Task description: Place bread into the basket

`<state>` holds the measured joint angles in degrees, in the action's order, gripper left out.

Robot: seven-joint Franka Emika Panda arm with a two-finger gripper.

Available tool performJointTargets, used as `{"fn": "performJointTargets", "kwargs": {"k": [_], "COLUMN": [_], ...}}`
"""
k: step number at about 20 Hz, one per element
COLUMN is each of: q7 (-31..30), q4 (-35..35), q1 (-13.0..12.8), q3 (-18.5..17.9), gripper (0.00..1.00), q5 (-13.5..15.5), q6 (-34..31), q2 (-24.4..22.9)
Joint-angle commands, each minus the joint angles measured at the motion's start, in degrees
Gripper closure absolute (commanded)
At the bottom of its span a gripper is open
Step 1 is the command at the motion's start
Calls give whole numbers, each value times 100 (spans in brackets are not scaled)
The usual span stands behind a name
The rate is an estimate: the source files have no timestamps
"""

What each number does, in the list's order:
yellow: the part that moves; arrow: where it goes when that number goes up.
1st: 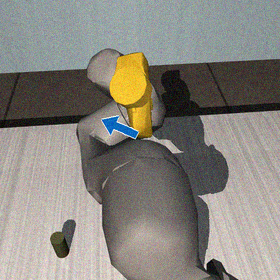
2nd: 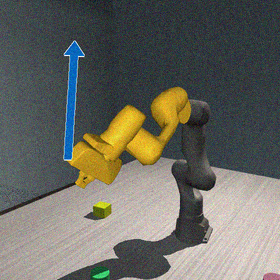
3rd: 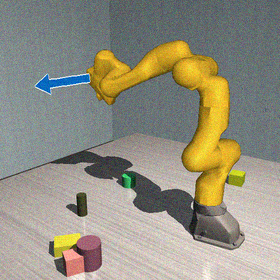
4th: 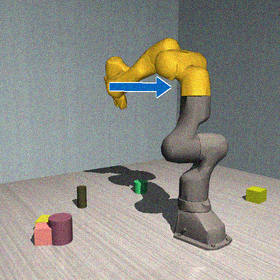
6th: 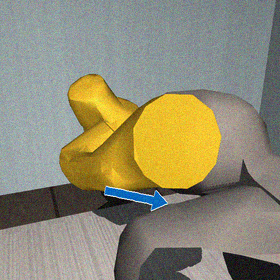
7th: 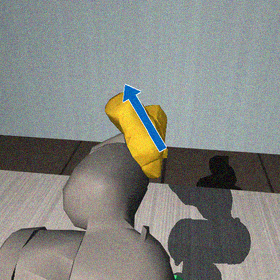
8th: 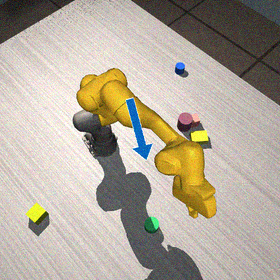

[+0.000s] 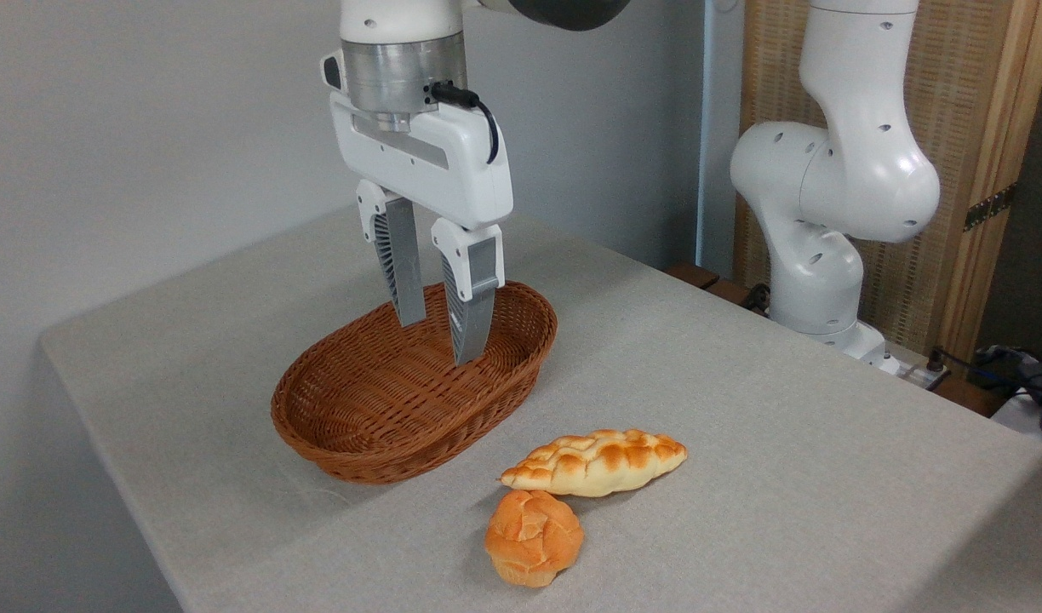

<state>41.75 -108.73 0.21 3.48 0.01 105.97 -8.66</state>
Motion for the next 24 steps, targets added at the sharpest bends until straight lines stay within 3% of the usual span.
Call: {"fn": "performJointTargets", "kwargs": {"k": [1, 24], "q7": [-96, -105], "q4": [124, 115], "q1": [-12, -12], "q3": [91, 101], "gripper": [0, 0], "q5": [42, 43], "q6": [-155, -243], "q2": [66, 66]}}
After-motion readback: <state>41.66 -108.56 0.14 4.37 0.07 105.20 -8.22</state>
